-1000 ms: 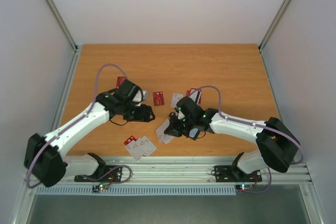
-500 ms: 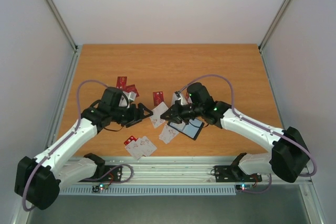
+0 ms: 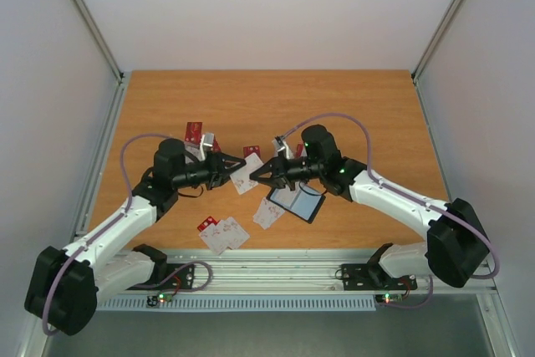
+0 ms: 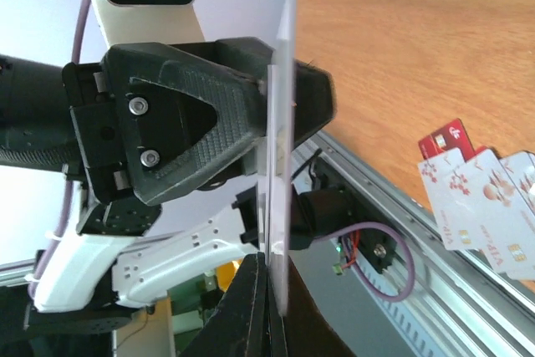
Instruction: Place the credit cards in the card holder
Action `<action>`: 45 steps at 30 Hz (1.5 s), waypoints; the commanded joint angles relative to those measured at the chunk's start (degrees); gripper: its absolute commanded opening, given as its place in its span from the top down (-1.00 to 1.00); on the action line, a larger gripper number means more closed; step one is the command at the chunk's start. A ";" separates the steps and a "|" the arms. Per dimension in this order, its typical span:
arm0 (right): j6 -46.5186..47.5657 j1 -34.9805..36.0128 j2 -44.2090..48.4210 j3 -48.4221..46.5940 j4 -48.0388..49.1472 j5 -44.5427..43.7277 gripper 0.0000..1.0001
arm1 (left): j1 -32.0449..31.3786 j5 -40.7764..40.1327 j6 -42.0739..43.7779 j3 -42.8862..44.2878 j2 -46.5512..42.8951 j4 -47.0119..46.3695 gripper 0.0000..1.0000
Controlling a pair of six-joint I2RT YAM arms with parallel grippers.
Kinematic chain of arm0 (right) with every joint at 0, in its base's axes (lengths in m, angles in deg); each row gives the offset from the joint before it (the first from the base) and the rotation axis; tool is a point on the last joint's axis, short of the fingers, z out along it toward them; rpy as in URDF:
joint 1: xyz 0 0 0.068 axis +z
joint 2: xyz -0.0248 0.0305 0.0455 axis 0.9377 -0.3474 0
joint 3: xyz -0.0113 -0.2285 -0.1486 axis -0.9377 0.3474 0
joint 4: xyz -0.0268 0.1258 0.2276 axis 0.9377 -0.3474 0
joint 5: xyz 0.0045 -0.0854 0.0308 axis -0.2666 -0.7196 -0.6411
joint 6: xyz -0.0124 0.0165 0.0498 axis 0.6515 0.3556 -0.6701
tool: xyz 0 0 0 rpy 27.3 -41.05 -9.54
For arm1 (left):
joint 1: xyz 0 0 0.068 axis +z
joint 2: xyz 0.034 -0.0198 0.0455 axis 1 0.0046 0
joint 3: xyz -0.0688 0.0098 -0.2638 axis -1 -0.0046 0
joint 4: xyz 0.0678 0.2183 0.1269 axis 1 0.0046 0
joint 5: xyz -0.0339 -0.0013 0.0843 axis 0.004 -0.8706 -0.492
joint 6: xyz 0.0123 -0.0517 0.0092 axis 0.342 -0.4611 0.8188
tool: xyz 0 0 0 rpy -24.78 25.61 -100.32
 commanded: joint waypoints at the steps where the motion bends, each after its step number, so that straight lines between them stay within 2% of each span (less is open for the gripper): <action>1: -2.44 -0.89 -1.29 -1.58 7.36 3.36 0.97 | 0.26 1.42 -6.07 -0.24 0.23 -12.10 0.64; 5: -1.82 -1.50 -2.52 -2.81 5.73 4.10 0.96 | 0.20 0.36 -5.69 0.40 -0.39 -11.78 0.98; 9: 0.77 -1.54 -3.10 -4.76 1.68 5.27 0.58 | 0.26 -1.29 -4.47 1.39 -1.37 -10.00 0.99; 13: 2.27 -1.52 -3.34 -5.92 -0.01 7.93 0.49 | 0.26 -2.12 -2.30 3.34 -1.00 -7.12 1.00; 20: -0.46 -1.59 -4.45 -5.81 2.76 12.36 0.56 | 0.22 -2.32 0.08 5.43 0.67 -6.03 0.99; 32: -0.52 -1.60 -3.91 -5.50 2.75 11.19 0.97 | 0.26 -1.74 2.04 6.84 2.59 -5.27 0.99; 37: -0.62 -1.46 -4.55 -5.37 2.76 10.94 0.98 | 0.26 -3.98 4.66 7.86 0.47 1.47 0.77; 40: -0.92 -1.38 -5.69 -4.71 2.63 10.80 0.98 | 0.26 -10.63 9.47 10.08 -2.99 16.94 0.63; 42: -2.32 -0.93 -7.39 -3.49 5.02 11.23 0.97 | 0.26 -14.06 12.37 9.79 -5.69 22.62 0.60; 43: -4.29 -0.84 -8.67 -2.57 9.51 11.75 0.97 | 0.26 -15.58 13.65 9.38 -7.03 25.14 0.50; 44: -5.85 -0.85 -10.18 -1.70 12.78 12.54 0.97 | 0.26 -17.59 14.49 9.09 -8.56 28.64 0.28; 45: -6.83 -0.86 -11.95 -1.22 14.64 12.89 0.98 | 0.26 -19.70 15.68 8.84 -9.52 33.50 0.15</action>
